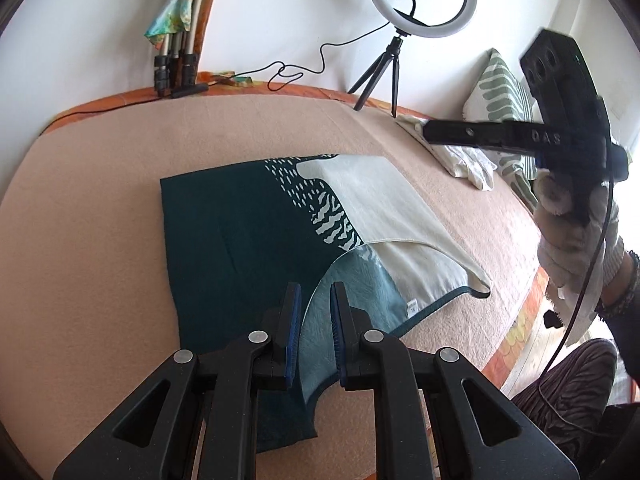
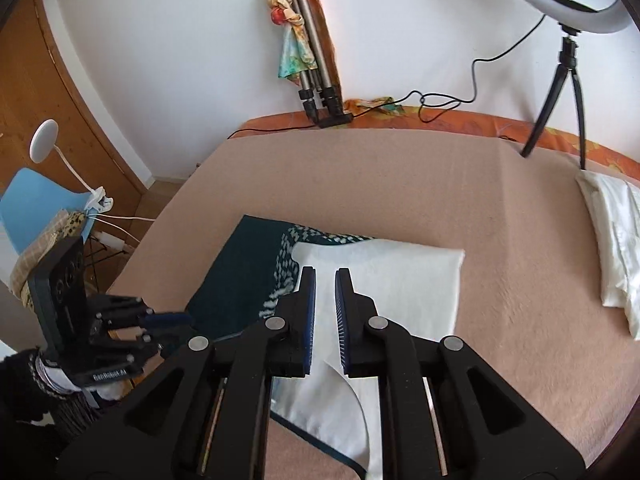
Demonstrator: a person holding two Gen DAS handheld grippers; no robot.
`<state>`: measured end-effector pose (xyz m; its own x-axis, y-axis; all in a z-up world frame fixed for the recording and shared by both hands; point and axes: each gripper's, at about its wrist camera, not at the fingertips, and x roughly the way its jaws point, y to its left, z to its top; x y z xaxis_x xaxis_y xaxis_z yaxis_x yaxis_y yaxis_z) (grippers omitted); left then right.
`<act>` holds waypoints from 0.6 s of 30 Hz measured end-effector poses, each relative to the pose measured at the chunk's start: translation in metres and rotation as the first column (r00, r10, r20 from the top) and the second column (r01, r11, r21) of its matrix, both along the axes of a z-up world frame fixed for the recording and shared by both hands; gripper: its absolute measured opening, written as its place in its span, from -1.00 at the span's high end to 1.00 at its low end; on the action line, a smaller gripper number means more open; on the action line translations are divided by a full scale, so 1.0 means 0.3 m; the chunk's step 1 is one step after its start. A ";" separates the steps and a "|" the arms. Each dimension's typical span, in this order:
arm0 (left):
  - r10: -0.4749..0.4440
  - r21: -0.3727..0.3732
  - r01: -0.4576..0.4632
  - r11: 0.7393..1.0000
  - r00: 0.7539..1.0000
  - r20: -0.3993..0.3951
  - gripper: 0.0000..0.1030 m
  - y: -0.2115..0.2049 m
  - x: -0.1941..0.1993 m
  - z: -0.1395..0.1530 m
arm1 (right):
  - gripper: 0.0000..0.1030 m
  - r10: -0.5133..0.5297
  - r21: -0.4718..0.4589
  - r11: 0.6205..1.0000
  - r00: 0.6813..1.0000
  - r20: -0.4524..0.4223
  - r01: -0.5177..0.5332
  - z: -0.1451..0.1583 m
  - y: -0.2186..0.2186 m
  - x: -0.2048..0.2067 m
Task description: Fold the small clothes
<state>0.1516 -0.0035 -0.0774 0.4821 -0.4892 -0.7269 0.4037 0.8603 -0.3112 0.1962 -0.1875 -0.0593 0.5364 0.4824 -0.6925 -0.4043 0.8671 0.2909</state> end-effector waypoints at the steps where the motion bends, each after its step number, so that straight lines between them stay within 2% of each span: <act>1: -0.003 0.002 0.003 1.000 1.000 -0.013 0.75 -0.006 0.004 -0.013 | 0.79 0.017 0.012 1.000 1.000 -0.016 -0.017 -0.012 0.034 0.030; 4: -0.024 0.024 0.025 0.999 0.999 -0.039 0.75 -0.023 0.006 -0.041 | 0.79 0.072 0.018 0.997 0.995 -0.064 -0.071 -0.068 0.128 0.116; 8: -0.045 0.031 0.048 0.998 0.996 -0.082 0.75 -0.025 0.014 -0.079 | 0.79 0.069 -0.054 0.996 0.990 -0.119 -0.076 -0.174 0.200 0.203; 14: -0.052 0.024 0.055 0.998 0.992 -0.114 0.75 -0.018 0.014 -0.110 | 0.79 0.020 -0.086 0.996 0.985 -0.171 -0.035 -0.282 0.188 0.290; 18: -0.056 0.026 0.059 0.998 0.992 -0.112 0.74 -0.013 0.006 -0.110 | 0.85 -0.005 -0.077 0.997 0.984 -0.179 -0.009 -0.314 0.170 0.318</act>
<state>0.1533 -0.0074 -0.1103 0.3696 -0.4918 -0.7884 0.4172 0.8459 -0.3322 0.2916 -0.1365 -0.1534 0.3997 0.4249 -0.8122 -0.3533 0.8890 0.2913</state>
